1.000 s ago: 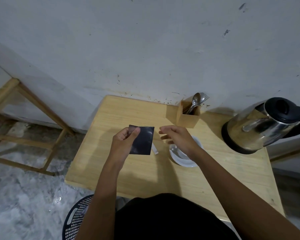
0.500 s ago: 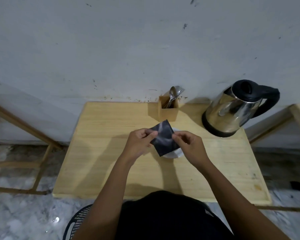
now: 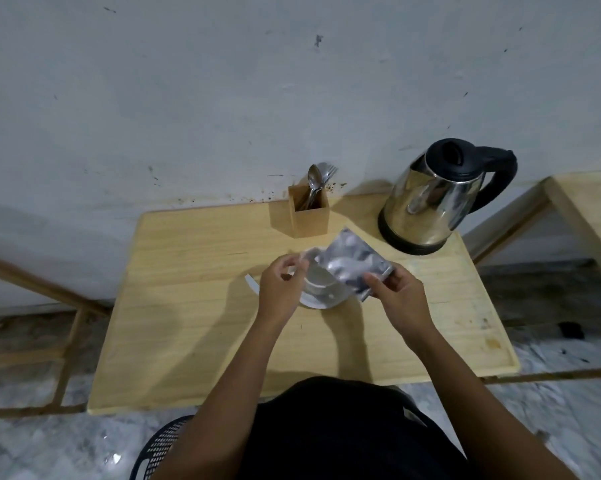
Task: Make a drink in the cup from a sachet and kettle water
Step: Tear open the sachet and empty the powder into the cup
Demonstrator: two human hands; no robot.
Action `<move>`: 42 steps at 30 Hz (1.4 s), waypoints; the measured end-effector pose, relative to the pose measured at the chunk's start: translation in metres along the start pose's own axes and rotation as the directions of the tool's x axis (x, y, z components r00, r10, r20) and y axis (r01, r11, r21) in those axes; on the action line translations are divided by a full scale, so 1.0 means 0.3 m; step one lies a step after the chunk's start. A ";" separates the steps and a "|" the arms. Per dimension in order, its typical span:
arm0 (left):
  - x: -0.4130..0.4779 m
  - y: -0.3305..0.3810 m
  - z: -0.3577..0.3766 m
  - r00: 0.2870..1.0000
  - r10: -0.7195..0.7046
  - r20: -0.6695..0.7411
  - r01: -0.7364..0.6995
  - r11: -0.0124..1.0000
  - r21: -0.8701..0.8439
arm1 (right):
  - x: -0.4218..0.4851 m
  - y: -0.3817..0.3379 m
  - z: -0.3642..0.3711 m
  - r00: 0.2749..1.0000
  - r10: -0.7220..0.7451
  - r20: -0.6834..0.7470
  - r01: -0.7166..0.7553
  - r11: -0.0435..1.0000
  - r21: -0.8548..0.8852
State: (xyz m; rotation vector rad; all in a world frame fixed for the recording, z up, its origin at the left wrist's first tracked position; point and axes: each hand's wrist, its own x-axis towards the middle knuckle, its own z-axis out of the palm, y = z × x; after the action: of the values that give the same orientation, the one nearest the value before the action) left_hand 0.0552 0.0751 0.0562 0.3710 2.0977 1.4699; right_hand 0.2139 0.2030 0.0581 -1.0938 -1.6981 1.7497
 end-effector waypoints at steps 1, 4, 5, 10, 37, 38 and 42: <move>0.004 -0.021 -0.012 1.000 0.007 -0.026 -0.006 0.998 0.070 | 0.005 -0.004 -0.013 0.999 -0.035 -0.028 0.033 0.998 -0.055; 0.020 -0.085 -0.036 1.000 0.014 0.017 -0.017 0.981 0.193 | 0.024 -0.024 -0.033 0.991 -0.118 -0.069 0.103 0.977 -0.185; 0.025 -0.099 -0.040 0.998 0.016 0.052 -0.027 0.974 0.223 | 0.033 -0.030 -0.033 0.990 -0.132 -0.057 0.116 0.968 -0.221; 0.065 -0.143 -0.032 0.991 0.053 0.123 -0.095 0.928 0.360 | 0.080 -0.050 -0.010 0.980 -0.194 0.053 0.197 0.878 -0.436; 0.119 -0.163 -0.032 0.989 0.075 0.128 -0.112 0.942 0.317 | 0.218 -0.138 0.112 0.803 -0.461 0.378 0.573 0.420 -0.704; 0.120 -0.164 -0.033 0.989 0.074 0.131 -0.112 0.942 0.315 | 0.220 -0.138 0.116 0.810 -0.440 0.389 0.567 0.412 -0.714; 0.117 -0.150 -0.039 0.981 0.096 0.168 -0.142 0.946 0.290 | 0.228 -0.135 0.117 0.838 -0.385 0.387 0.530 0.406 -0.744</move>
State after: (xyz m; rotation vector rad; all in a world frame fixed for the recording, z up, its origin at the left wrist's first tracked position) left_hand 0.0237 0.0676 0.0078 0.7152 2.2079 1.1431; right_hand 0.1389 0.2410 0.0797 -0.6474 -2.7352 0.6017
